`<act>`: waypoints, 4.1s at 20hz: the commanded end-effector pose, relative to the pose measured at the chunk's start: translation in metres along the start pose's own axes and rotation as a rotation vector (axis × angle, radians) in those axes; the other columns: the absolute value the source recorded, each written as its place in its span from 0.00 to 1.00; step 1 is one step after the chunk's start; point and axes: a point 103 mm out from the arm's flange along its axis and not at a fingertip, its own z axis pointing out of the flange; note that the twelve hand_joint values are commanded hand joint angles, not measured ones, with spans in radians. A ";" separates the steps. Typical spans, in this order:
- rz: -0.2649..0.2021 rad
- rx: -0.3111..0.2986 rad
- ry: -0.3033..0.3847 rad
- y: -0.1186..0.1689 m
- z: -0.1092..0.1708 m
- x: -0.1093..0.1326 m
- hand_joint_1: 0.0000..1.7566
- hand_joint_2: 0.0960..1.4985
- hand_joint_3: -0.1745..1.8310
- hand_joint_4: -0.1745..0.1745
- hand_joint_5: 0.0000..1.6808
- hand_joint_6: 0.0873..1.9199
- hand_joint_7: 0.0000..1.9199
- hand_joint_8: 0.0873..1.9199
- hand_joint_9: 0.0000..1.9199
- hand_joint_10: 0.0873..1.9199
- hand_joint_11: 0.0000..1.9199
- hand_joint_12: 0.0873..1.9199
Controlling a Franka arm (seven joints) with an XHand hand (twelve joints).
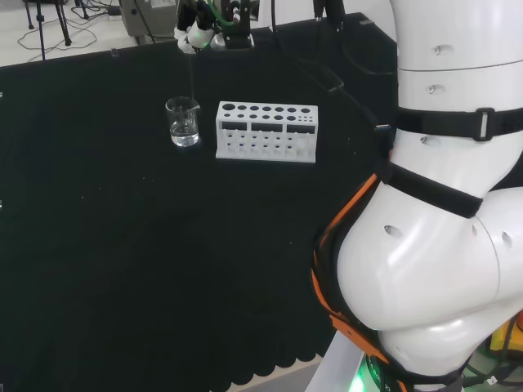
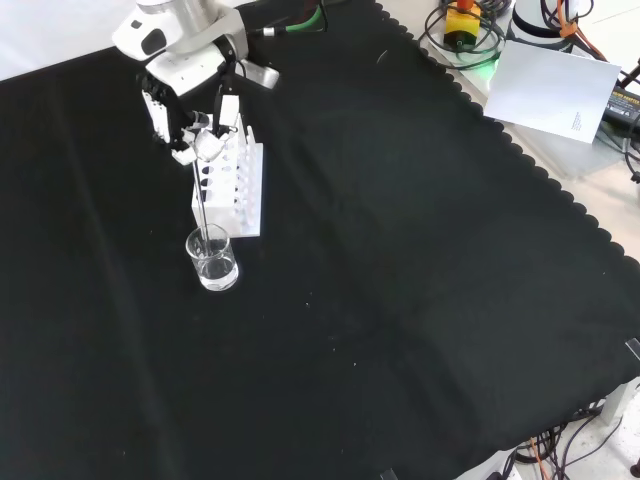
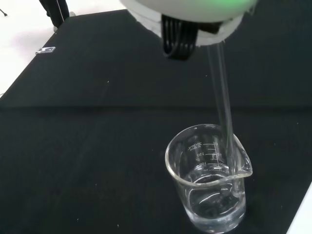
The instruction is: Stir in the beaker to the left of the white test tube rack with the glass rod.
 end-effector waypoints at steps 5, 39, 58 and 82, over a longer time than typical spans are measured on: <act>-0.051 0.017 -0.019 -0.019 0.003 0.047 0.75 0.45 0.37 0.00 0.74 0.16 0.66 0.47 0.92 0.35 0.73 0.53; 0.002 0.006 -0.012 -0.029 -0.001 0.016 0.75 0.45 0.37 0.00 0.74 0.16 0.65 0.47 0.92 0.36 0.74 0.53; -0.020 0.010 0.016 0.005 0.020 0.015 0.75 0.46 0.36 0.00 0.74 0.16 0.65 0.47 0.92 0.35 0.74 0.53; -0.057 0.005 0.015 0.004 0.022 0.048 0.75 0.46 0.36 0.00 0.74 0.16 0.65 0.48 0.92 0.35 0.73 0.53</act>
